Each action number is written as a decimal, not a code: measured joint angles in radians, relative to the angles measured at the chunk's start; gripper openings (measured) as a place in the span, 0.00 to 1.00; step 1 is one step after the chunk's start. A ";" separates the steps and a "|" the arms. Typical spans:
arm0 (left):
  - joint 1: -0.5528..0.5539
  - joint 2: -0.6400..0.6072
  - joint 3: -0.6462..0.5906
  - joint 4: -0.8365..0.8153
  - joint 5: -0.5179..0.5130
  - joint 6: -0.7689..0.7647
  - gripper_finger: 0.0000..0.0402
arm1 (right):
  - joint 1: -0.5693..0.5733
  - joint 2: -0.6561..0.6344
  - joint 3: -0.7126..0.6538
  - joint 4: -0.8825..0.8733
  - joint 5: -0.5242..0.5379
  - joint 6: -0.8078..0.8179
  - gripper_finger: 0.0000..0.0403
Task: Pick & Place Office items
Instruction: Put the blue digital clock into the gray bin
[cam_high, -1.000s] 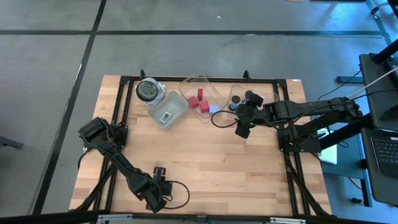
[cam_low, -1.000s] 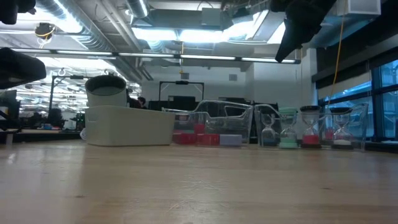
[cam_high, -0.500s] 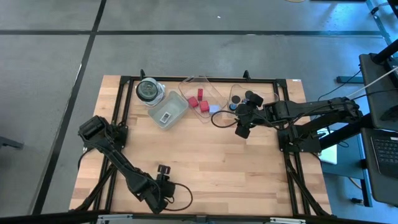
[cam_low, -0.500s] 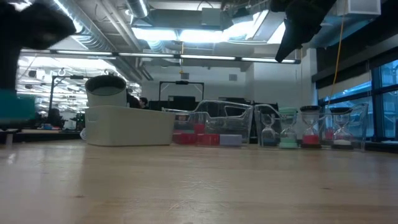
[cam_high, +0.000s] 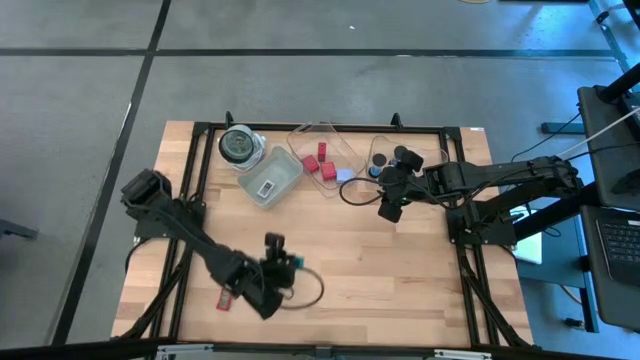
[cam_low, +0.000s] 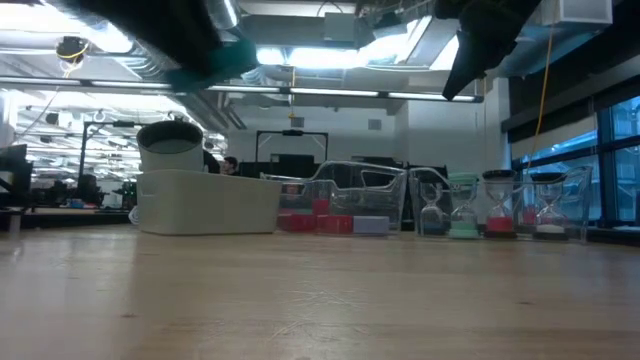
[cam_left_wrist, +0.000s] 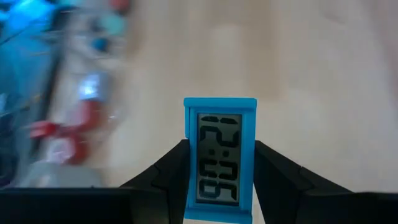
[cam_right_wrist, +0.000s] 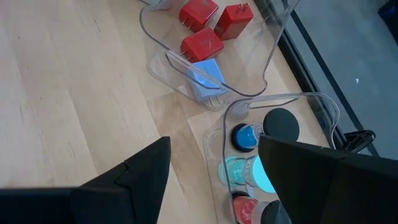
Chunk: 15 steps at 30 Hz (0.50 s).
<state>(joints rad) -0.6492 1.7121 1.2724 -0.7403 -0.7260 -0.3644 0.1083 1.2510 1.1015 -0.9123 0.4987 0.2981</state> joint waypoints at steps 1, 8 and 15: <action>0.017 -0.012 0.000 0.000 -0.023 -0.008 0.35 | 0.000 0.000 0.000 0.000 0.003 0.000 0.62; 0.160 -0.087 0.000 -0.068 -0.066 -0.057 0.35 | 0.000 0.000 0.000 0.000 0.010 0.000 0.62; 0.329 -0.103 -0.006 -0.207 -0.043 -0.111 0.35 | 0.000 0.000 0.000 0.000 0.039 0.030 0.62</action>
<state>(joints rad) -0.3205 1.6089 1.2663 -0.9470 -0.7691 -0.4758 0.1085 1.2510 1.1015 -0.9123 0.5376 0.3278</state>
